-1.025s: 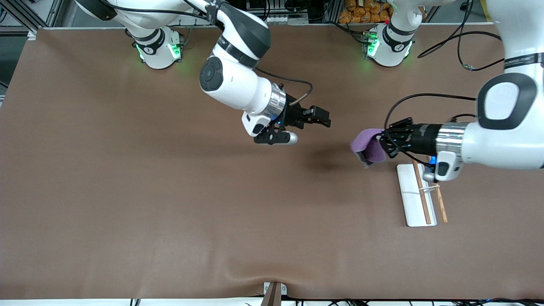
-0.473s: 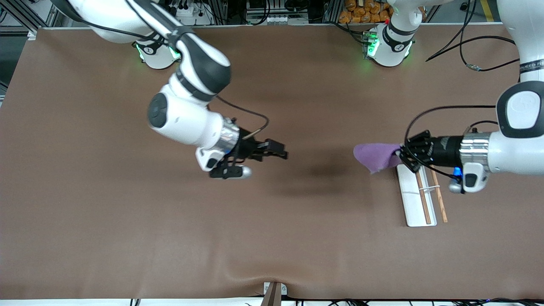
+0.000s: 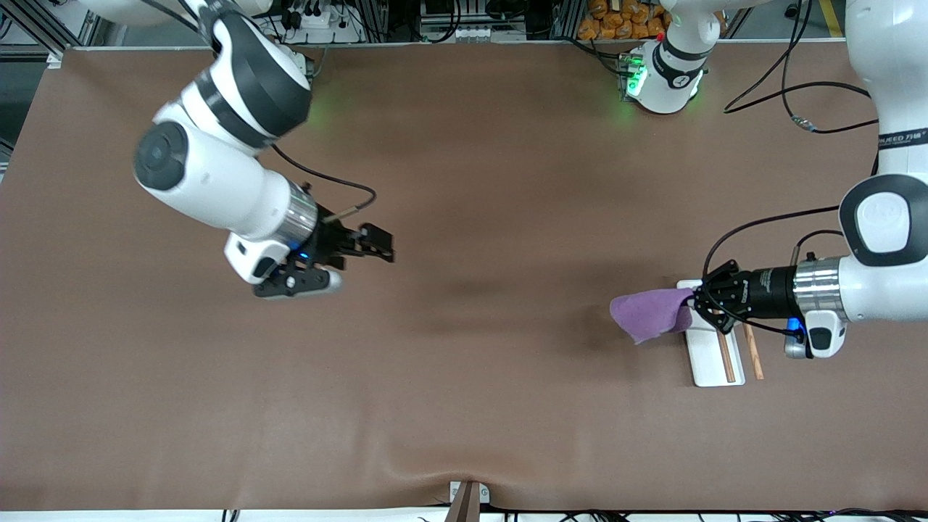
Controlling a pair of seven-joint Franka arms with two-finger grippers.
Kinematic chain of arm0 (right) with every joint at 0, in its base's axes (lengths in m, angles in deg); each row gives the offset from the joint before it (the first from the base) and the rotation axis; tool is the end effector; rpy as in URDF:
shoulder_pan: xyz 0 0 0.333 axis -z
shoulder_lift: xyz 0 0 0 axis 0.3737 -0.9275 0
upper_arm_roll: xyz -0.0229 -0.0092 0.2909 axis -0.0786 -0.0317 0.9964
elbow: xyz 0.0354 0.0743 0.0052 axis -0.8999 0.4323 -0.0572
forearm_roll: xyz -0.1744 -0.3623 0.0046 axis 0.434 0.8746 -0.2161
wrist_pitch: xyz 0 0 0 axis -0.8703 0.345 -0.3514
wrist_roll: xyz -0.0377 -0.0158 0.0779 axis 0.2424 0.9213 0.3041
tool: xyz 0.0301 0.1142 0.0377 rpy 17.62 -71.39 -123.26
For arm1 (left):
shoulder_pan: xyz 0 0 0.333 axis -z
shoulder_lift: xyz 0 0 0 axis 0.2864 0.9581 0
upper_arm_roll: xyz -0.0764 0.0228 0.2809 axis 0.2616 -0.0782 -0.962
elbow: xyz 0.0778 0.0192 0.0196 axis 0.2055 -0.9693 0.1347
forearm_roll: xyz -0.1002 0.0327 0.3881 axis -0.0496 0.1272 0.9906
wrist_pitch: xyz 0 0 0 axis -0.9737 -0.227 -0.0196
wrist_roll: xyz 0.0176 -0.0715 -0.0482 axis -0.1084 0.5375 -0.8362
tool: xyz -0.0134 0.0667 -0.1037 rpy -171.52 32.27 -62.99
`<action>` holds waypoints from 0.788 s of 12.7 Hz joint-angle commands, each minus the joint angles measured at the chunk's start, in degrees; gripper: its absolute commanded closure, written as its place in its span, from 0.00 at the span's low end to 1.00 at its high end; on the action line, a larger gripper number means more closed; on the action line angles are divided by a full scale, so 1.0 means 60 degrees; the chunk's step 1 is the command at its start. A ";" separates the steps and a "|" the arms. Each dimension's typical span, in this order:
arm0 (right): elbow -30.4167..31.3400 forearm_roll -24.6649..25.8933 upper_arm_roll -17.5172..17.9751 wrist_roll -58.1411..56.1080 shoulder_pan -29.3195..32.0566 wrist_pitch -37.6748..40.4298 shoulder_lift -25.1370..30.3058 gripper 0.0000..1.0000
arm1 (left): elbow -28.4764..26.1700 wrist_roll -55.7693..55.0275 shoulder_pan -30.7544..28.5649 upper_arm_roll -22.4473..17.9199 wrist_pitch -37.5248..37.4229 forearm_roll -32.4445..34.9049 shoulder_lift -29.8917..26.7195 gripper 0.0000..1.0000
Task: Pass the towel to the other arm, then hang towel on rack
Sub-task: 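Carry the towel over the rods with the left gripper while the right withdraws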
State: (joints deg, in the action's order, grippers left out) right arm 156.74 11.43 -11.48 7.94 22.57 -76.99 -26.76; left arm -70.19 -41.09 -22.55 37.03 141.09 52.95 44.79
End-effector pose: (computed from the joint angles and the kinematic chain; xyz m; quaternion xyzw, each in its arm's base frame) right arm 0.6044 0.3091 0.4705 -0.9866 -0.0201 0.0089 0.1616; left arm 0.6775 -0.0685 0.3657 0.8078 0.4803 -0.2328 0.2499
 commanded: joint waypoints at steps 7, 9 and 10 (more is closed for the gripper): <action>0.0566 0.0612 -0.3114 -0.3111 0.0057 0.2847 0.2373 0.00 | 0.0014 0.2468 -0.1388 0.0058 0.0135 0.0354 0.0478 1.00; 0.0537 0.0641 -0.3891 -0.3359 0.0028 0.3083 0.2594 0.00 | 0.0029 0.2792 -0.1608 0.0058 -0.0068 0.0720 0.0450 1.00; 0.0507 0.0873 -0.4257 -0.3607 -0.0059 0.3228 0.2609 0.00 | 0.0058 0.2953 -0.1638 0.0058 -0.0244 0.0838 0.0406 1.00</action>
State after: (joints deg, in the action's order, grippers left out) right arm 157.69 14.79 -33.84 -11.87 23.21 -58.28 -13.38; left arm -70.28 -24.96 -31.65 36.83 141.56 55.95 47.69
